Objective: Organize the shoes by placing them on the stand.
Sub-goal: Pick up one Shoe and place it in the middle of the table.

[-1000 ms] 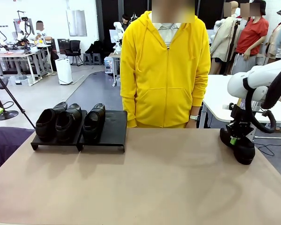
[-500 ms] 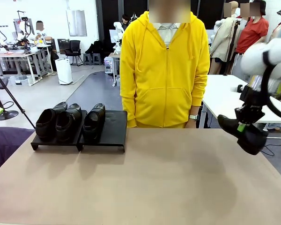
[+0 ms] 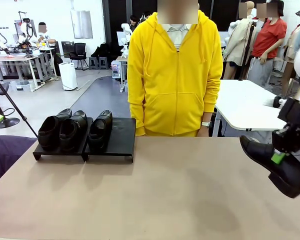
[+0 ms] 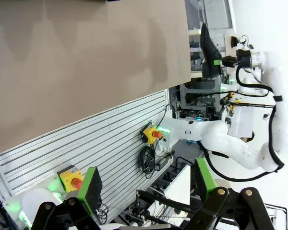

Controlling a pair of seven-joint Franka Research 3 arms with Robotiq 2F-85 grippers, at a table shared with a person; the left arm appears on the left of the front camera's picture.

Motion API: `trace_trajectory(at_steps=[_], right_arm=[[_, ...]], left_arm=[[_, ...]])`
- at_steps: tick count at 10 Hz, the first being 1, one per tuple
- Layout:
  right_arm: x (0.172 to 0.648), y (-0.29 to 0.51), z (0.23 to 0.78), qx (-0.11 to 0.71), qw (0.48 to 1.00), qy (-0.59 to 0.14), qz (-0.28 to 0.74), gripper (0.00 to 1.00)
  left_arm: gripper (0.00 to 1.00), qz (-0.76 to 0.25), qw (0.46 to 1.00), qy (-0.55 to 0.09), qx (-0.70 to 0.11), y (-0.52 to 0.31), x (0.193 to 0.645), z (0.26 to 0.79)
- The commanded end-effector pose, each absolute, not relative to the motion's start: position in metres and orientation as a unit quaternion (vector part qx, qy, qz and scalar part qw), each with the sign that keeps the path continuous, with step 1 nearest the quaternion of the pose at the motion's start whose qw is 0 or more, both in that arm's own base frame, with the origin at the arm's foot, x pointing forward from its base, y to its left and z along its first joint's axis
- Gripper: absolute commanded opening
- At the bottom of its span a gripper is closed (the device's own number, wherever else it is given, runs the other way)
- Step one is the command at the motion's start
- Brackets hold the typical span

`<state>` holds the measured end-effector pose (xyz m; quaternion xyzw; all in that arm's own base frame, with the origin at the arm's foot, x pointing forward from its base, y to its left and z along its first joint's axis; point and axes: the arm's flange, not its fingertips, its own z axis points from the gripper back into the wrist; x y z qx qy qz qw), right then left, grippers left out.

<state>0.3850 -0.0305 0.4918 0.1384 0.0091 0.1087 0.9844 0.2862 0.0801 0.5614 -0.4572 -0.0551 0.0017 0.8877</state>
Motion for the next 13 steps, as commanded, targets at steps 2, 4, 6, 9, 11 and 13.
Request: trace_trajectory(at_steps=[2, 4, 6, 9, 11, 13], right_arm=[[0.385, -0.03, 0.492, 0.138, 0.984, 0.009, 0.109, 0.0], [0.385, -0.03, 0.492, 0.138, 0.984, 0.009, 0.109, 0.0], [0.396, -0.008, 0.472, 0.125, 0.987, -0.008, 0.096, 0.0], [0.4, 0.131, 0.424, 0.158, 0.984, -0.049, 0.071, 0.0], [0.422, 0.201, 0.393, 0.164, 0.984, -0.037, 0.056, 0.0], [0.438, 0.267, 0.379, 0.157, 0.983, -0.02, 0.09, 0.0]], left_arm=[[1.0, 0.002, 0.884, -0.056, -0.463, 0.08, 0.285, 0.563], [1.0, 0.002, 0.884, -0.056, -0.463, 0.08, 0.285, 0.563], [1.0, 0.002, 0.884, -0.056, -0.463, 0.08, 0.285, 0.563], [1.0, 0.002, 0.884, -0.056, -0.463, 0.08, 0.285, 0.563], [1.0, 0.002, 0.884, -0.056, -0.463, 0.08, 0.285, 0.563], [1.0, 0.002, 0.884, -0.056, -0.463, 0.08, 0.285, 0.563]])
